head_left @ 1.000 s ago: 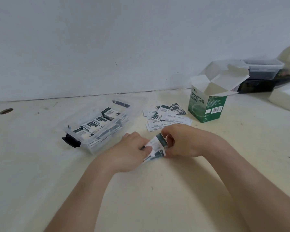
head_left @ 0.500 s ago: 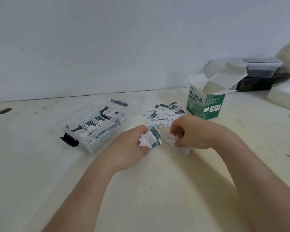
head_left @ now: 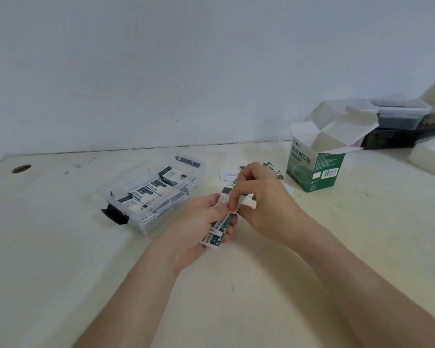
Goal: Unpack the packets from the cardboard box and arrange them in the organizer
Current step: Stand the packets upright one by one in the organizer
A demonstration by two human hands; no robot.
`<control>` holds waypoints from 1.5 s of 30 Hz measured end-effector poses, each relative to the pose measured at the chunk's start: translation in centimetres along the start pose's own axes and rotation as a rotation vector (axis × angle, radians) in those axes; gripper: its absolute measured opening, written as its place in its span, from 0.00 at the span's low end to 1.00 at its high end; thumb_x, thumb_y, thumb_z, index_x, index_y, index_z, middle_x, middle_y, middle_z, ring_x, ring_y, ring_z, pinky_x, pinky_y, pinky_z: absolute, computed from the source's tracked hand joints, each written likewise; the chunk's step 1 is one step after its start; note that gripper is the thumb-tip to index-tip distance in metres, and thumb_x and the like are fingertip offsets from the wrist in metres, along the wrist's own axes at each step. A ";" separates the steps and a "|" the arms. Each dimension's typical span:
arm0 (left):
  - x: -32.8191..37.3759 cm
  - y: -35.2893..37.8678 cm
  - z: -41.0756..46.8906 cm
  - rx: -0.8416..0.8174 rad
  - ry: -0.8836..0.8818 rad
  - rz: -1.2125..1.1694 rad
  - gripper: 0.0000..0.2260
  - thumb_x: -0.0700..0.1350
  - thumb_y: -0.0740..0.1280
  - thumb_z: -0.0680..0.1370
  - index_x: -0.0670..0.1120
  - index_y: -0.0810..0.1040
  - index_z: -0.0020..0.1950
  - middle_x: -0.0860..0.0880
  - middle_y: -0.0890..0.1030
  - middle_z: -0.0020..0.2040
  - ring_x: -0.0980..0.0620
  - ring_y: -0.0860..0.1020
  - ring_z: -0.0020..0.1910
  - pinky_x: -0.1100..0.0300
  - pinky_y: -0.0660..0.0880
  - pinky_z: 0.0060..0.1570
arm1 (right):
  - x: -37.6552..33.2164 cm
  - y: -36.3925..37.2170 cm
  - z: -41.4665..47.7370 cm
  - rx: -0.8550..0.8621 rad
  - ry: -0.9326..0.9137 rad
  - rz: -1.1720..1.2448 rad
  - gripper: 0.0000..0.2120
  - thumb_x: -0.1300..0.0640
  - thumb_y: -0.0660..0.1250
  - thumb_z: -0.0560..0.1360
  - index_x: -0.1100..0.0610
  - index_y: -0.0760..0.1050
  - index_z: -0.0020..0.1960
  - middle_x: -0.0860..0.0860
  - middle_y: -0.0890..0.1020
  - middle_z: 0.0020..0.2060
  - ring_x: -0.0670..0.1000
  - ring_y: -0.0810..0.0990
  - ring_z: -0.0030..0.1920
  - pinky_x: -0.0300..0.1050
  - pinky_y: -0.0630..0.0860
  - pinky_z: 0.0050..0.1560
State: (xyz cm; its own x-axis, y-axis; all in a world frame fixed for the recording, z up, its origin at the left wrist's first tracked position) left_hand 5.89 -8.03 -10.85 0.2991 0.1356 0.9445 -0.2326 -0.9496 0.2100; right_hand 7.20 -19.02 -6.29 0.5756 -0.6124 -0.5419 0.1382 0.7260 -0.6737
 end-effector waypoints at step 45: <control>3.2 0.3 0.5 0.290 0.278 0.328 0.06 0.39 0.72 0.74 0.51 0.81 0.46 0.52 0.86 0.38 0.54 0.84 0.37 0.60 0.80 0.41 | 5.4 -1.3 -0.9 0.062 0.621 1.048 0.07 0.54 0.73 0.71 0.57 0.77 0.40 0.49 0.68 0.28 0.45 0.62 0.27 0.38 0.61 0.29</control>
State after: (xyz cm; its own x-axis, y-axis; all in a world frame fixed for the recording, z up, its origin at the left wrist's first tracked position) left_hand 7.23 -8.01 -7.84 -0.0132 -0.1498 0.9886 0.0052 -0.9887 -0.1498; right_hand 9.39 -23.53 -8.76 -0.0494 0.2458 -0.9681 -0.1139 0.9615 0.2500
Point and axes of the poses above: each hand's wrist, its own z-axis towards the middle knuckle, its own y-axis out of the palm, x = y × z, the point moved 7 cm from there along z, towards the middle knuckle
